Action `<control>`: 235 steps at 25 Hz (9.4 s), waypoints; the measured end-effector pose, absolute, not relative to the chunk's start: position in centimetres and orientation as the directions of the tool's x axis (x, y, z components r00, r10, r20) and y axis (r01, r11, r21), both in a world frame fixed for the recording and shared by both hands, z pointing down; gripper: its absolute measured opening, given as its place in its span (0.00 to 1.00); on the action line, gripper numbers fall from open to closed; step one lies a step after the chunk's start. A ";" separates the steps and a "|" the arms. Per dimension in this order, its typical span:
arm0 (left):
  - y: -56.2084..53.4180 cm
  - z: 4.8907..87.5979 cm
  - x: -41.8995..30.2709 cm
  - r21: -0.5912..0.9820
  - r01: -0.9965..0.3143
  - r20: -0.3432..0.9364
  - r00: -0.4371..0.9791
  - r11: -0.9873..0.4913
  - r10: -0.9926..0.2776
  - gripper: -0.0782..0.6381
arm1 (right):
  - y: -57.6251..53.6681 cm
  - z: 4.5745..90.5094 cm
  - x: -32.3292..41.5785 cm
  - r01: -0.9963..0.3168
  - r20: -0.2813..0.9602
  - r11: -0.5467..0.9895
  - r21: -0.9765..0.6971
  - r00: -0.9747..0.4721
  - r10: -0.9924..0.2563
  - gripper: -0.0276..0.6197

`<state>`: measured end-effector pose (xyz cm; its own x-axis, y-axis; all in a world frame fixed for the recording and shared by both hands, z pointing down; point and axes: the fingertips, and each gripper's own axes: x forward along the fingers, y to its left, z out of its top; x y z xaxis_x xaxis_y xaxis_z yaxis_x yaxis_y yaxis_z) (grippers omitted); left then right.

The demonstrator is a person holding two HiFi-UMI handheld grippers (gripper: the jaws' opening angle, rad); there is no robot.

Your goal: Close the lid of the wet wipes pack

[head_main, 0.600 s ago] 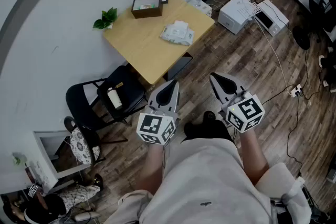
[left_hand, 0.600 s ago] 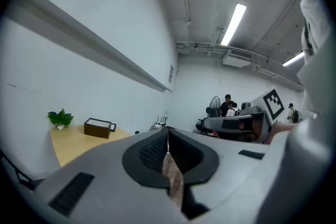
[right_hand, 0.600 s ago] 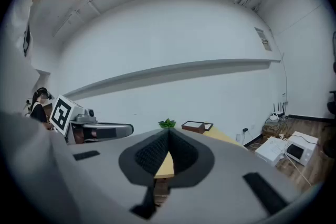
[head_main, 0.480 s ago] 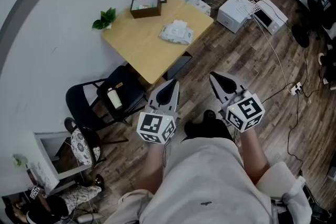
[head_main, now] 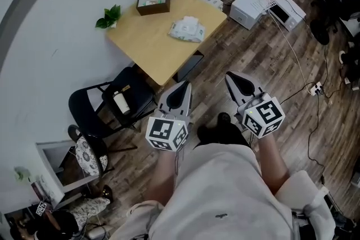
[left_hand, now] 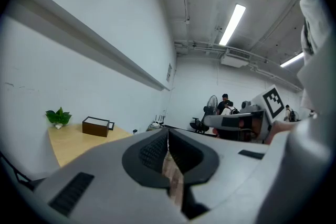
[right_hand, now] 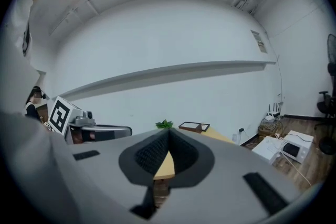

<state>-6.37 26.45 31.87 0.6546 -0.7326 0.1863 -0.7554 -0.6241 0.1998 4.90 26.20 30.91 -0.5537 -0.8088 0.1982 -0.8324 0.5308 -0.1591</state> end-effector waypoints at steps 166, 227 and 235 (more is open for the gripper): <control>-14.2 48.6 -9.4 0.263 -0.887 0.469 0.461 -0.379 -0.754 0.25 | -20.5 66.4 -1.2 -0.499 0.698 0.798 -0.338 -0.702 -0.143 0.56; -10.4 44.5 -13.5 0.223 -0.882 0.368 0.471 -0.415 -0.802 0.25 | -18.4 61.0 -2.2 -0.585 0.692 0.790 -0.184 -0.648 -0.319 0.09; -9.7 44.2 -14.3 0.223 -0.880 0.356 0.475 -0.420 -0.805 0.25 | -16.6 61.2 -3.4 -0.574 0.697 0.798 -0.185 -0.649 -0.305 0.09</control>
